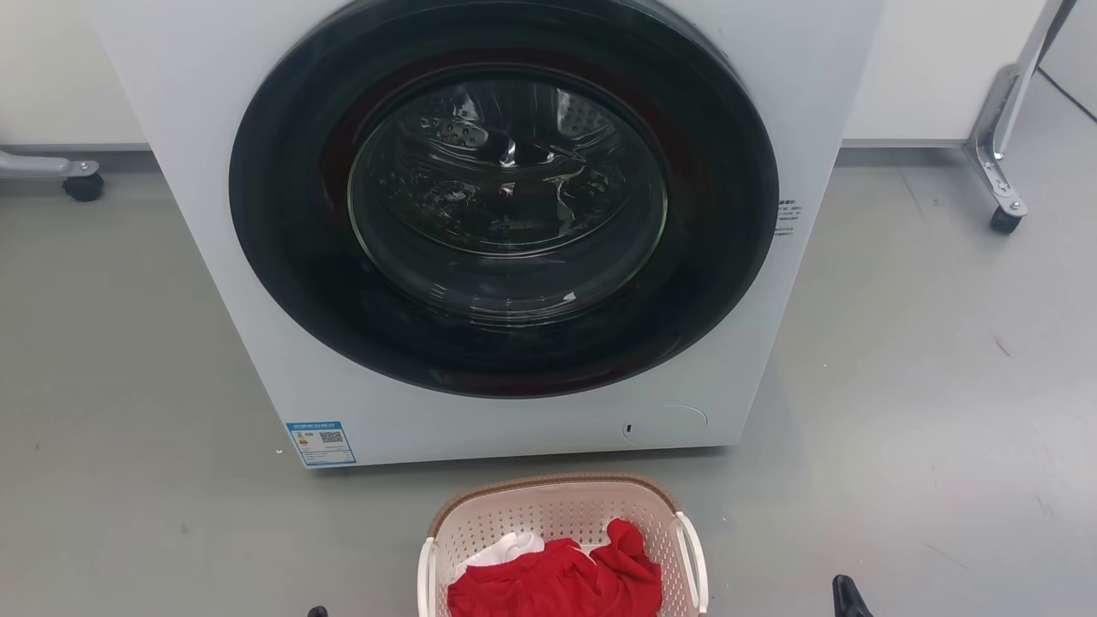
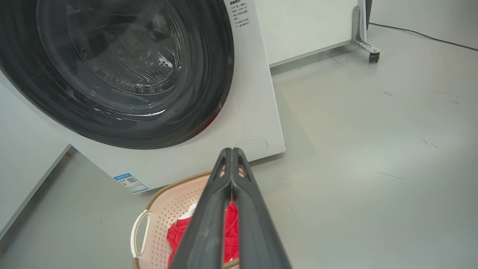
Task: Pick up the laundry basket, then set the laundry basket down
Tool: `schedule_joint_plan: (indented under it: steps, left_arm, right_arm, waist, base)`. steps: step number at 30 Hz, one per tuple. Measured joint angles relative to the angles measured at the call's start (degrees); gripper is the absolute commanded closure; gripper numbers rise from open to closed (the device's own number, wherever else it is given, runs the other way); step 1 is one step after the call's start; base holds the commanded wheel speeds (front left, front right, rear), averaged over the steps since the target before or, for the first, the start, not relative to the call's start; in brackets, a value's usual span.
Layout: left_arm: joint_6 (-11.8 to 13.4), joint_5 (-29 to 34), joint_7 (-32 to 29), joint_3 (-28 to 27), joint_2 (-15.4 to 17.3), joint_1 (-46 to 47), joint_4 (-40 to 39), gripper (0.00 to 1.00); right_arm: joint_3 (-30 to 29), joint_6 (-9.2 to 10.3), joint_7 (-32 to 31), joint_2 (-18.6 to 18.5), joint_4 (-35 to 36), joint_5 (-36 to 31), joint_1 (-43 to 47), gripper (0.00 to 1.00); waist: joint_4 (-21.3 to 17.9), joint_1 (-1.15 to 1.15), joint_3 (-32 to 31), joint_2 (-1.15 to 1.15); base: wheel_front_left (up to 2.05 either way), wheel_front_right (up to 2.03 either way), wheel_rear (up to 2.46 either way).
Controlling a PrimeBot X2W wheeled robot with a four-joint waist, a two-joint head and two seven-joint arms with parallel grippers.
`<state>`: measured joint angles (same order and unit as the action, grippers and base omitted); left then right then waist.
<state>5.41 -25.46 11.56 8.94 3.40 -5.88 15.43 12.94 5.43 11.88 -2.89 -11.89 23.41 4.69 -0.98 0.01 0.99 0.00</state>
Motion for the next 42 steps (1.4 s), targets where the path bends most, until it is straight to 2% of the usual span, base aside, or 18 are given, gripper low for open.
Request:
schedule_joint_plan:
  steps: [42]
  left_arm:
    - [-6.0, -33.2, -9.5, -7.2, -0.3, 4.9, 0.8, 1.0]
  right_arm:
    - [-10.5, -6.05, -9.8, 0.3, -2.7, 34.9, -4.5, 1.0]
  waist:
    - [0.5, 0.0, -0.5, 0.0]
  base:
    - [0.0, 0.0, 0.0]
